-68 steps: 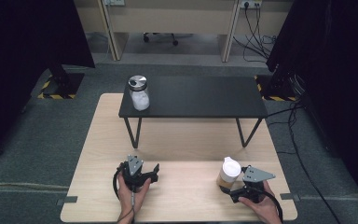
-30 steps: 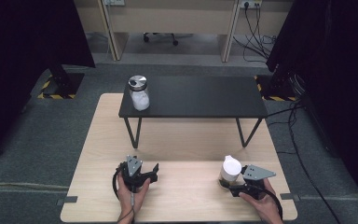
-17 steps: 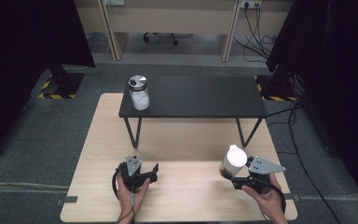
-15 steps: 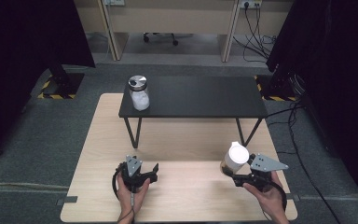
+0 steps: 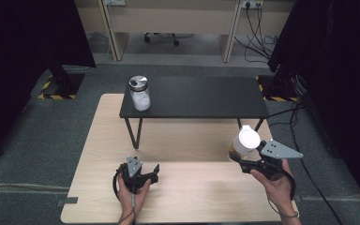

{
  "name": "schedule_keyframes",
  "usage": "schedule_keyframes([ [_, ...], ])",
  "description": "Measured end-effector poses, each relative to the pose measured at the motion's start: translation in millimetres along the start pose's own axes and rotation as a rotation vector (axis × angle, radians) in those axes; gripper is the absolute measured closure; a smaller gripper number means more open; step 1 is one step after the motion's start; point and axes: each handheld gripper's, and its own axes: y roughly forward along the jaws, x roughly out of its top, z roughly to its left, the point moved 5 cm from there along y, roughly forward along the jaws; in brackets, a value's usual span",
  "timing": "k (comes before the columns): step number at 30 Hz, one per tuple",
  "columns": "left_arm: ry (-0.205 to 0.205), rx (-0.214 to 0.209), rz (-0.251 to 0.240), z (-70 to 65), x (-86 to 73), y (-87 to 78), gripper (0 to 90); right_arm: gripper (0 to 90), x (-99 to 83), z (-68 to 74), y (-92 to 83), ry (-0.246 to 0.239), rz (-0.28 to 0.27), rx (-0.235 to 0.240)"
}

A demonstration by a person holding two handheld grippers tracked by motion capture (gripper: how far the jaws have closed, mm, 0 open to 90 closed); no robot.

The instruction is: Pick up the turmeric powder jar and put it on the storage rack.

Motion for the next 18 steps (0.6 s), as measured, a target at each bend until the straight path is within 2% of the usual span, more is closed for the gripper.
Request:
schedule_keyframes([
  [8,-0.001,-0.001,-0.001,0.3,-0.1,-0.1,4.2,30.9,19.9,0.6,3.6,-0.018,0.003,-0.015],
  [18,0.0,-0.002,0.002,0.1,0.3,0.2,4.2,30.8,55.8,-5.4,8.1,-0.033,0.014,-0.049],
])
